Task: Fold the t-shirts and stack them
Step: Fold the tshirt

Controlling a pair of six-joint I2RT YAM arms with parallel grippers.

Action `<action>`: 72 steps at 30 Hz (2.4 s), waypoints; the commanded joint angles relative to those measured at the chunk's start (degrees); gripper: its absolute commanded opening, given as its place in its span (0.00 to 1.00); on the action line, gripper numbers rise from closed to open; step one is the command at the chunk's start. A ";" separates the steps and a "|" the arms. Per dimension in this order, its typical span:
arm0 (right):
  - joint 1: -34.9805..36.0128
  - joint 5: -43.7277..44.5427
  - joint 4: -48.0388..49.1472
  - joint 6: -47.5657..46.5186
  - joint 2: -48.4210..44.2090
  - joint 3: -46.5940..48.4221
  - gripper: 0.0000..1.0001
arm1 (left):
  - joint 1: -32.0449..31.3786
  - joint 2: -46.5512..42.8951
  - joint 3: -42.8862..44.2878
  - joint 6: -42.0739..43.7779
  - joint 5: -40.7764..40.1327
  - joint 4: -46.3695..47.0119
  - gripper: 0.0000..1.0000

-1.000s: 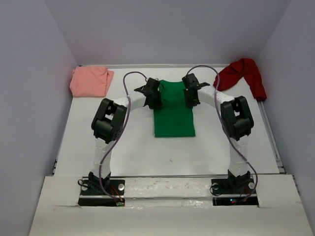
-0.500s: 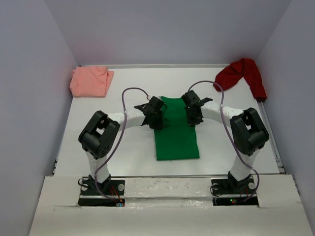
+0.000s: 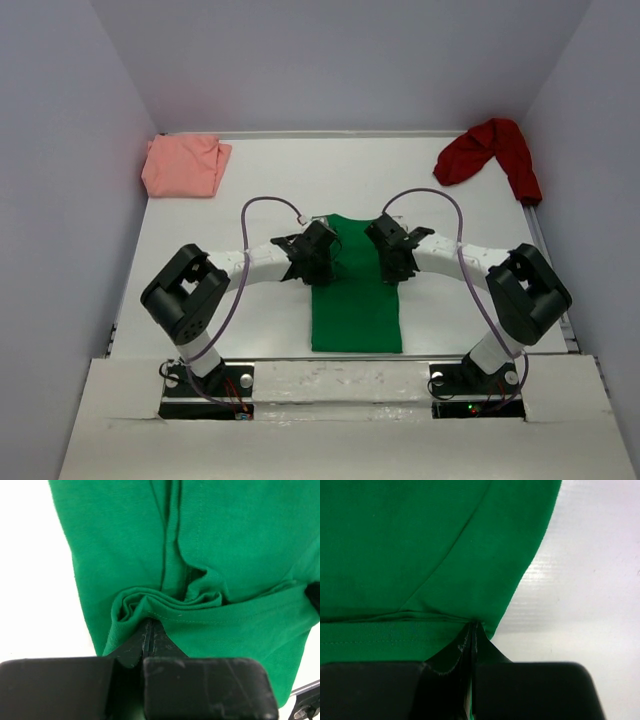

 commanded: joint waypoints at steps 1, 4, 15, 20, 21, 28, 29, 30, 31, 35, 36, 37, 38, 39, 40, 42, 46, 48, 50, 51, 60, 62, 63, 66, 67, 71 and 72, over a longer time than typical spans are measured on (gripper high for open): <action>0.98 2.07 0.14 2.58 -1.85 -1.32 0.00 | -0.43 -2.68 -0.83 -0.77 -4.97 -1.04 0.00; 0.98 3.04 0.14 2.58 -1.41 -0.80 0.00 | -0.43 -2.95 0.48 -0.15 -8.04 -2.88 0.00; 0.98 5.42 -0.91 0.74 4.04 6.40 0.00 | -0.43 0.56 6.81 2.75 -10.34 -5.18 0.00; 0.98 4.89 -0.83 0.21 6.58 8.78 0.00 | -0.34 4.87 8.04 3.28 -7.70 -3.77 0.00; 0.98 4.98 -0.83 -0.05 6.85 9.04 0.00 | -0.25 5.39 8.05 3.63 -7.18 -3.33 0.00; 0.98 3.84 0.05 -1.02 12.03 11.77 0.00 | 1.33 8.99 8.84 4.86 -4.36 -1.66 0.00; 0.98 3.83 0.05 -1.20 12.82 12.12 0.00 | 1.42 9.35 9.27 4.95 -4.45 -1.75 0.00; 0.98 3.83 0.05 -1.28 13.44 12.56 0.00 | 1.68 9.61 9.45 5.12 -4.36 -1.75 0.00; 0.98 3.75 0.23 -1.63 14.75 13.43 0.00 | 2.29 10.14 9.71 5.30 -3.93 -1.66 0.00; -0.86 3.04 0.67 -3.22 17.31 15.90 0.00 | 4.05 11.20 11.55 6.70 -3.66 -1.92 0.00; -0.87 3.04 0.76 -3.57 17.84 16.51 0.00 | 4.58 11.37 12.00 6.97 -3.49 -2.01 0.00; -1.47 3.04 0.76 -4.27 18.28 17.13 0.00 | 5.02 11.64 12.44 7.23 -3.14 -2.18 0.00; -2.18 2.78 0.76 -4.62 18.98 18.26 0.00 | 6.06 12.16 13.40 7.84 -3.04 -2.36 0.00; -2.18 2.69 0.67 -5.23 19.33 18.97 0.00 | 6.51 12.43 13.93 8.11 -3.13 -2.71 0.00; -2.97 2.43 0.67 -5.59 19.86 19.59 0.00 | 7.04 12.95 14.46 8.46 -3.13 -2.80 0.00; -3.67 2.08 0.06 -6.29 21.53 21.95 0.00 | 8.44 13.66 16.39 9.08 -2.78 -3.24 0.00; -5.78 1.37 -0.82 -7.44 23.72 25.65 0.00 | 10.55 16.29 19.91 10.74 -2.08 -4.64 0.00; -6.57 1.64 -1.61 -7.96 25.30 27.75 0.00 | 11.26 17.08 21.75 11.10 -1.47 -5.00 0.00; -7.45 1.20 -2.14 -8.40 26.27 29.34 0.00 | 11.87 18.57 22.98 11.45 -1.29 -5.35 0.00; -8.15 1.02 -2.40 -8.49 26.71 30.04 0.00 | 11.96 19.02 24.29 11.54 -1.03 -5.44 0.00; -10.45 2.24 -5.04 -10.60 30.68 36.38 0.00 | 12.14 22.36 27.12 11.72 -0.14 -6.05 0.00; -10.45 2.34 -4.70 -11.30 30.24 36.38 0.00 | 12.14 21.14 26.60 11.63 -1.28 -5.62 0.00; -10.45 2.51 -4.52 -11.57 29.80 36.21 0.00 | 12.14 20.78 25.98 11.63 -1.72 -5.35 0.00; -10.45 2.60 -4.08 -12.53 28.66 35.77 0.00 | 12.14 19.02 25.54 11.37 -3.22 -5.35 0.00; -10.45 2.34 -3.73 -12.62 28.30 35.50 0.00 | 12.14 18.06 25.36 10.93 -4.18 -5.52 0.00; -10.45 2.43 -2.85 -12.89 26.46 34.80 0.00 | 12.14 16.21 24.66 10.57 -5.06 -5.09 0.01; -10.45 2.78 -2.85 -12.89 26.11 34.71 0.00 | 12.14 15.95 24.66 10.57 -5.24 -5.09 0.01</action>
